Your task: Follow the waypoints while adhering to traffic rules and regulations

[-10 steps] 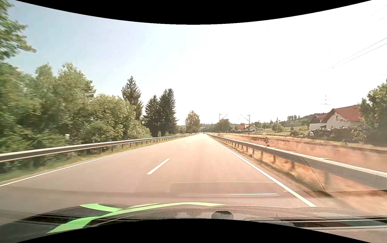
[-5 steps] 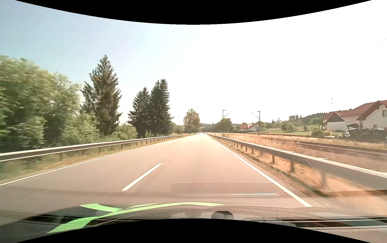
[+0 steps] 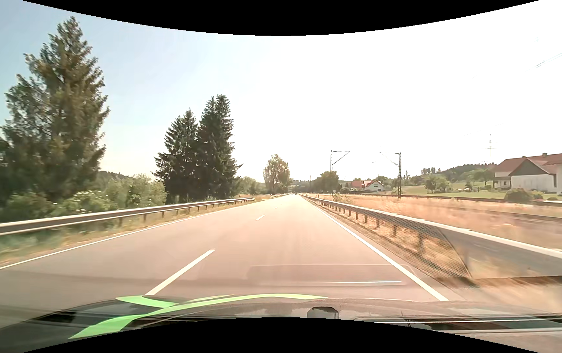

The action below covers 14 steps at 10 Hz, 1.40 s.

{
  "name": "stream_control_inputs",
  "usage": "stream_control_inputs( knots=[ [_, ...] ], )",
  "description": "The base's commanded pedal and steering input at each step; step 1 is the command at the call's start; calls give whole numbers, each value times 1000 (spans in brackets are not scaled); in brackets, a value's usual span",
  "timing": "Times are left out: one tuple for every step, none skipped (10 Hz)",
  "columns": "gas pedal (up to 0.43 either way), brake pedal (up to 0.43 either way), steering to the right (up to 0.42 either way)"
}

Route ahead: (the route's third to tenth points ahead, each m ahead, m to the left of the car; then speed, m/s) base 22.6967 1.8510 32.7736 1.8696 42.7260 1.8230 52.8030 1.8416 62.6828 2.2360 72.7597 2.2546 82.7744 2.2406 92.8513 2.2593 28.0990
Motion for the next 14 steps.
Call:
stream_control_inputs(
  knots=[
    [280, 0, -1],
    [280, 0, -1],
    [287, 0, -1],
    [287, 0, -1],
    [287, 0, -1],
    [287, 0, -2],
    [287, 0, -2],
    [287, 0, -3],
    [287, 0, -3],
    [287, 0, -3],
    [287, 0, -3],
    [287, 0, -3],
    [280, 0, -2],
    [260, 0, -3]
  ],
)
